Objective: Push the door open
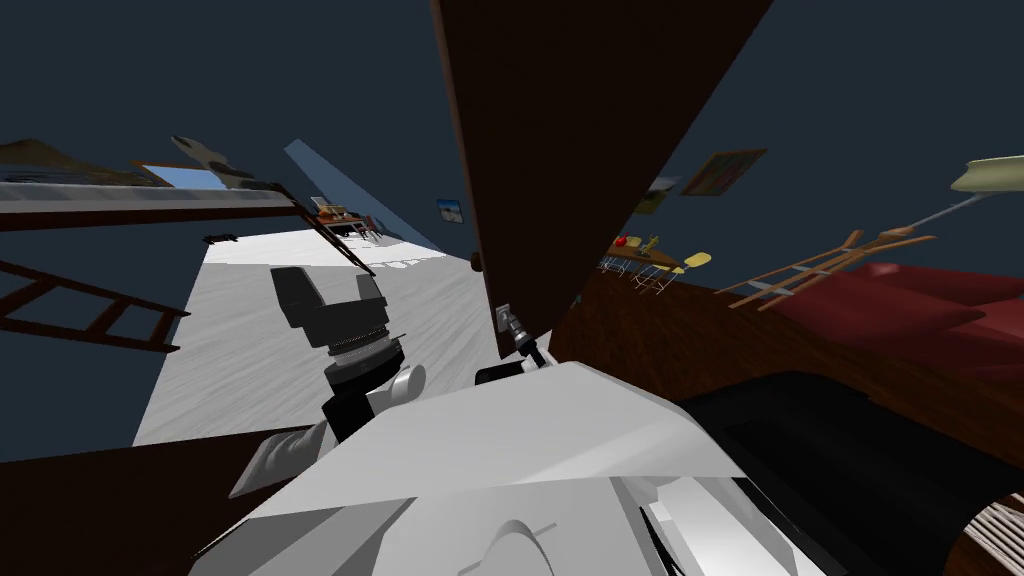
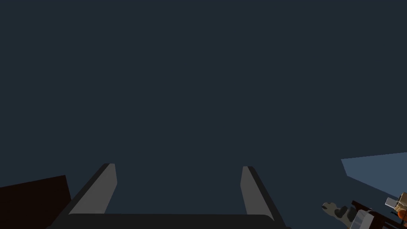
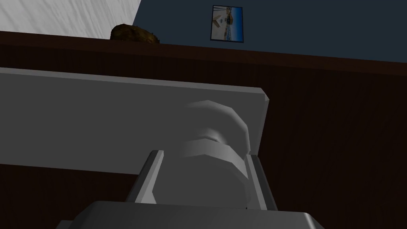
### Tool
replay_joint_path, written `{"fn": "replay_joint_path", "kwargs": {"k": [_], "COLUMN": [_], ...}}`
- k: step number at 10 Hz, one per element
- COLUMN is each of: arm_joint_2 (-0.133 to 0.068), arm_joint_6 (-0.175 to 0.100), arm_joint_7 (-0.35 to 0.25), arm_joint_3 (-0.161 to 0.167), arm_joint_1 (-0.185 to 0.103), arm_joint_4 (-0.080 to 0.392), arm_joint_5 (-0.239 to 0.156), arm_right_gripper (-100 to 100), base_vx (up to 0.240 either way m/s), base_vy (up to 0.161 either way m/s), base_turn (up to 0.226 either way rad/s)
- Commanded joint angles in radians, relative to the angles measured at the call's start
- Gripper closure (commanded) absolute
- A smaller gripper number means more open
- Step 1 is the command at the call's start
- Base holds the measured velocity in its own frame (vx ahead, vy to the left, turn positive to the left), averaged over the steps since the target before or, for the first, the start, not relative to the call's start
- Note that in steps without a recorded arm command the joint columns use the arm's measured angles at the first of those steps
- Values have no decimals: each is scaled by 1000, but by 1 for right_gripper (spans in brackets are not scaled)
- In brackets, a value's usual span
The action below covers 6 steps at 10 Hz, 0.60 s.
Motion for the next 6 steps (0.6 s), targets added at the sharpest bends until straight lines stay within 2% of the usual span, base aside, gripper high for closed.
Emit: {"fn": "replay_joint_path", "kwargs": {"k": [1, 4, 5, 6], "arm_joint_2": [-7, -7, -17, -16], "arm_joint_6": [6, 9, 14, 16], "arm_joint_7": [31, 67, 73, 81], "arm_joint_3": [-5, 4, 28, 40], "arm_joint_1": [-33, -74, -38, -24], "arm_joint_4": [22, 57, 32, 23], "arm_joint_5": [-43, -92, -69, -64], "arm_right_gripper": [100, 100, -100, -100], "base_vx": [50, 51, -99, -190], "base_vy": [-4, -14, -53, -64], "base_turn": [-149, -138, -101, -76]}}
